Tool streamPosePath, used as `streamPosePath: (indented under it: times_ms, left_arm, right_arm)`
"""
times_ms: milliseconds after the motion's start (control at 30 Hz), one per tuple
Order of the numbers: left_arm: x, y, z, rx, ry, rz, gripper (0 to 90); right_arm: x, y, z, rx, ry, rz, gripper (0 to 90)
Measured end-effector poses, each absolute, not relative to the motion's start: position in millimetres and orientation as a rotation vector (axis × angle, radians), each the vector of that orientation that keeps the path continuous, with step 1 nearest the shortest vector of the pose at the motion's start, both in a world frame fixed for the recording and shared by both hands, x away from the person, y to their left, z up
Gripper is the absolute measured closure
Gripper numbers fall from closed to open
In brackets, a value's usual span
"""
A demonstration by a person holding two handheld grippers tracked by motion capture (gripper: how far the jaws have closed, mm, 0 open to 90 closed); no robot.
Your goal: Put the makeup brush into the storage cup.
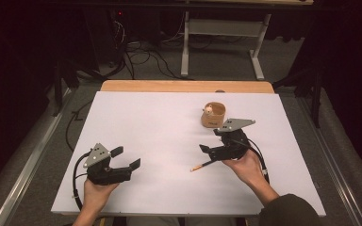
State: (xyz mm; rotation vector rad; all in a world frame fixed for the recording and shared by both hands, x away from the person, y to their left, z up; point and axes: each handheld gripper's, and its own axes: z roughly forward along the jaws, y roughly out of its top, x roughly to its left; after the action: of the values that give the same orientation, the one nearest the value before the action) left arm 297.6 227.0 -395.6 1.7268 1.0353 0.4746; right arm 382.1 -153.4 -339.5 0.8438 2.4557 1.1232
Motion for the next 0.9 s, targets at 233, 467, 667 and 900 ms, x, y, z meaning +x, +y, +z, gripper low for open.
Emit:
streamPosePath:
  times_ms: [233, 467, 667, 900]
  left_arm:
    - [297.6, 226.3, -395.7, 1.73, 1.028, 0.48, 17.4]
    - [297.8, 227.2, -395.5, 1.729, 1.032, 0.478, 17.0]
    - [297.7, 227.1, -395.8, 1.729, 1.033, 0.475, 16.9]
    - [297.8, 226.5, -395.8, 1.731, 1.035, 0.477, 16.8]
  right_arm:
    - [385.3, -155.0, -337.3, 0.833, 2.499, 1.059, 28.3]
    - [386.1, -153.8, -331.9, 0.797, 2.547, 0.959, 28.5]
    - [390.8, -153.2, -328.6, 0.778, 2.591, 0.882, 28.9]
    - [392.9, -151.6, -322.2, 0.727, 2.631, 0.76, 29.1]
